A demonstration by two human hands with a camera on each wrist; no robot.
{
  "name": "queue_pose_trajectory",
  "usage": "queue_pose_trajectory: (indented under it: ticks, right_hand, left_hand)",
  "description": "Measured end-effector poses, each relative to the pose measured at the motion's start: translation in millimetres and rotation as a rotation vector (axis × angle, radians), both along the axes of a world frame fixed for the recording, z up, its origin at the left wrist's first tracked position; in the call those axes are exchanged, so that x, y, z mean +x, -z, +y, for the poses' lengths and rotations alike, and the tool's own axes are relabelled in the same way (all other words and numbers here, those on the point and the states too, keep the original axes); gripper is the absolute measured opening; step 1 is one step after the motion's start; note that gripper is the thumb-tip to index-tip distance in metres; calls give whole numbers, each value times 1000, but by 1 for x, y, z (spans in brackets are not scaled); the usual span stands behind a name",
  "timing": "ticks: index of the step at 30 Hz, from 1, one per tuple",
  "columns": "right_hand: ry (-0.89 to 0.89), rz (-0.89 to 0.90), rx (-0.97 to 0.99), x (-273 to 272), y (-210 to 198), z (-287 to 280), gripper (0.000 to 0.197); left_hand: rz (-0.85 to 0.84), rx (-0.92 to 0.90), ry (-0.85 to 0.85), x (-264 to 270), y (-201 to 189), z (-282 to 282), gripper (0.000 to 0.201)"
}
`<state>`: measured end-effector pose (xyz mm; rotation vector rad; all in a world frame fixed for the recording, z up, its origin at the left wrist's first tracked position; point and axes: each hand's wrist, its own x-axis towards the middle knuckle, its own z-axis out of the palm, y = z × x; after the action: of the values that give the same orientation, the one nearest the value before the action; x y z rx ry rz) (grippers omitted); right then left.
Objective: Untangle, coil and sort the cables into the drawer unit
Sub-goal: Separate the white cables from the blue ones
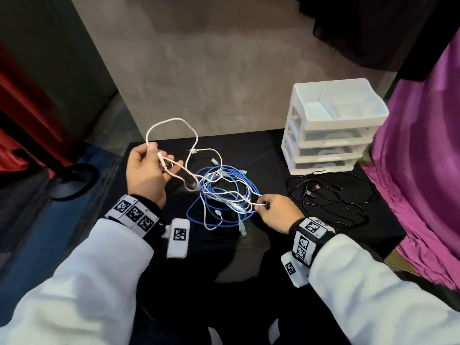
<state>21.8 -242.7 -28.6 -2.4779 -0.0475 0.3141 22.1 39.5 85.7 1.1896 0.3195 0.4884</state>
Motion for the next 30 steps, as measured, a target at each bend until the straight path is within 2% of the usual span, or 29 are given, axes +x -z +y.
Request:
queue_pose_trajectory:
  ticks: [3, 5, 7, 9, 11, 15, 17, 19, 21, 22, 25, 27, 28, 30]
  right_hand:
    - [-75, -11, -3, -3, -4, 1, 33]
    - [-101, -108, 10, -6, -13, 7, 41]
    - [-118, -254, 158, -10, -30, 17, 37]
    - [-152, -319, 336, -12, -48, 29, 36]
    - [-131, -264, 475, -11, -63, 42, 44]
    - [52, -92, 792, -1, -68, 57, 70]
    - [110, -1, 929, 1, -71, 57, 65]
    - [115, 72, 1049, 1, -78, 55, 43]
    - [54, 93, 1041, 0, -82, 49, 25]
    - [6, 91, 990, -2, -81, 46, 22]
    - [-209, 100, 801, -11, -73, 41, 22]
    - [-372, 140, 732, -18, -66, 44, 30]
    - [-390, 129, 687, -20, -62, 47, 28]
    - [-295, 66, 653, -20, -58, 49, 6]
  left_hand:
    - [59, 49, 64, -5, 1, 0, 7]
    - [84, 49, 119, -9, 2, -7, 6]
    - [101, 20, 182, -14, 2, -19, 8]
    - [103, 14, 250, -18, 1, -33, 10]
    - [102, 51, 307, -22, 3, -45, 11]
    - [112, 167, 462, -35, 13, -61, 13]
    - [141, 234, 510, -41, 20, -65, 13]
    - [190, 281, 519, -44, 28, -67, 14]
    - [241, 295, 519, -46, 33, -66, 16]
    - [259, 273, 513, -46, 34, -65, 14]
    - [286, 118, 441, -40, 32, -63, 9]
    - [279, 45, 400, -33, 29, -62, 8]
    - [278, 40, 401, -30, 27, -62, 8]
    - [280, 58, 419, -28, 25, -62, 10]
